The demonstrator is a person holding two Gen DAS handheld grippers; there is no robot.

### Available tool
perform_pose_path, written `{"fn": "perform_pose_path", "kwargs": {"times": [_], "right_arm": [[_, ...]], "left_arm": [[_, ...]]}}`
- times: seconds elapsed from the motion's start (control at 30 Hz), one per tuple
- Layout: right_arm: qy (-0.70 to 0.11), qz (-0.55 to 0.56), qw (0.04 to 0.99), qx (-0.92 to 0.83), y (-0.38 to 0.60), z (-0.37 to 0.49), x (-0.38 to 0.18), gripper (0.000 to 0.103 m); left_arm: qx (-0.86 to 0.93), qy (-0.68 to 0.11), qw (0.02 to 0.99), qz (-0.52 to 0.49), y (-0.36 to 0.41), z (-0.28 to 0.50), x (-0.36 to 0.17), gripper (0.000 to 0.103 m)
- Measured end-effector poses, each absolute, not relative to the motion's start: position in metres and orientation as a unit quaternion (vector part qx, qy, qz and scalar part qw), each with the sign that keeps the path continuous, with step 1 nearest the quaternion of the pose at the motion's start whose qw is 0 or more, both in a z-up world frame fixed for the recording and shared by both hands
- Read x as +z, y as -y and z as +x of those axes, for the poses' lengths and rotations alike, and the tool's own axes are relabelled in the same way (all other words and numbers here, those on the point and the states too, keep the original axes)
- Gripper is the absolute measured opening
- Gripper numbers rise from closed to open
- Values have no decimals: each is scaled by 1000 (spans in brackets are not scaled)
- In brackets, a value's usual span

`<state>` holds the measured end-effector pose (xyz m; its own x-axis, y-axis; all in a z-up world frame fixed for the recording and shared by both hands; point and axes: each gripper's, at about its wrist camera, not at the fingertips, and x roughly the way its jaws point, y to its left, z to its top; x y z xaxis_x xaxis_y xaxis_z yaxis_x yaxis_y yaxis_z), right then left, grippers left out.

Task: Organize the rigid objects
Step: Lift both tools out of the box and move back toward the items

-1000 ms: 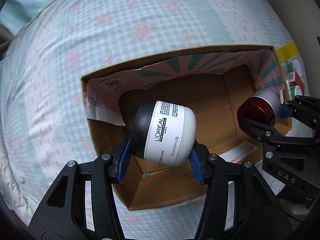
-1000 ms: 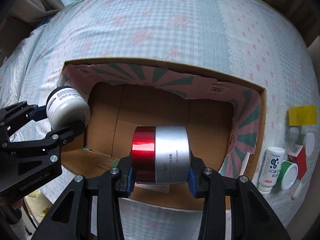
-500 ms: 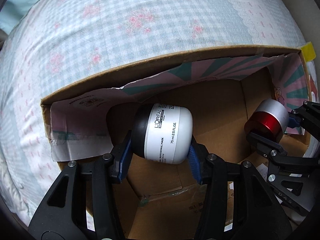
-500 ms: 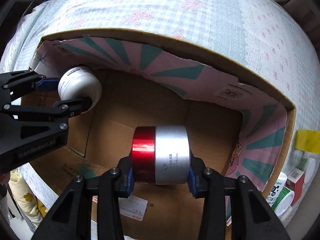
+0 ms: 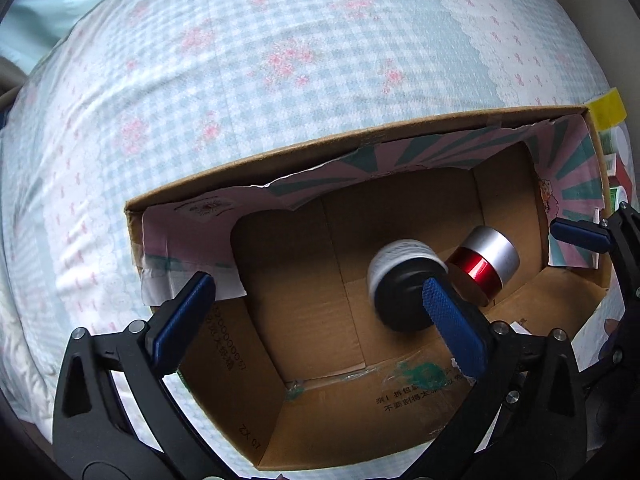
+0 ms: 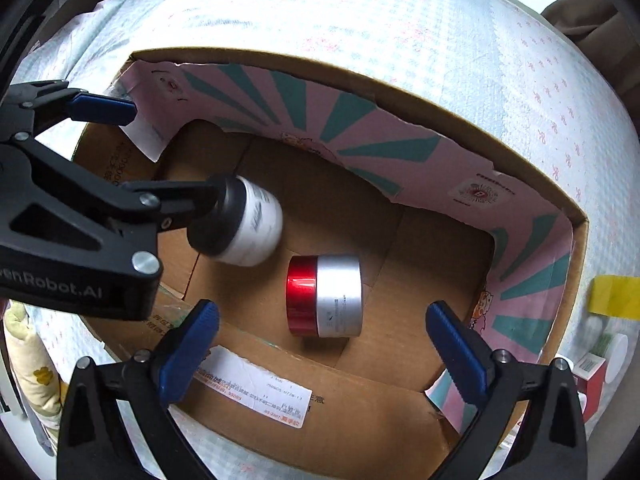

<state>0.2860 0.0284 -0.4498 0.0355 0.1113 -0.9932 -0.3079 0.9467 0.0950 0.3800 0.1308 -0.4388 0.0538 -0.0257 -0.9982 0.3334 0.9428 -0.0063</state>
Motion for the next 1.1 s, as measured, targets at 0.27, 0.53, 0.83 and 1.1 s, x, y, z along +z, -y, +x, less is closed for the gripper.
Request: {"fn": "perform_pose_path", "kwargs": {"times": [0.27, 0.53, 0.83, 1.1], "right_arm": [[-675, -85, 718, 144, -30, 276, -443, 103], [-668, -103, 724, 138, -22, 267, -416, 103], [-627, -106, 760, 133, -23, 244, -301, 103], [-596, -63, 796, 86, 11, 210, -226, 103]], "left_arm": [[-121, -673, 723, 98, -131, 372, -428, 103], [-107, -661, 737, 98, -143, 353, -388, 103], [-98, -616, 778, 75, -162, 306, -280, 103], [-87, -566, 816, 80, -150, 248, -206, 103]]}}
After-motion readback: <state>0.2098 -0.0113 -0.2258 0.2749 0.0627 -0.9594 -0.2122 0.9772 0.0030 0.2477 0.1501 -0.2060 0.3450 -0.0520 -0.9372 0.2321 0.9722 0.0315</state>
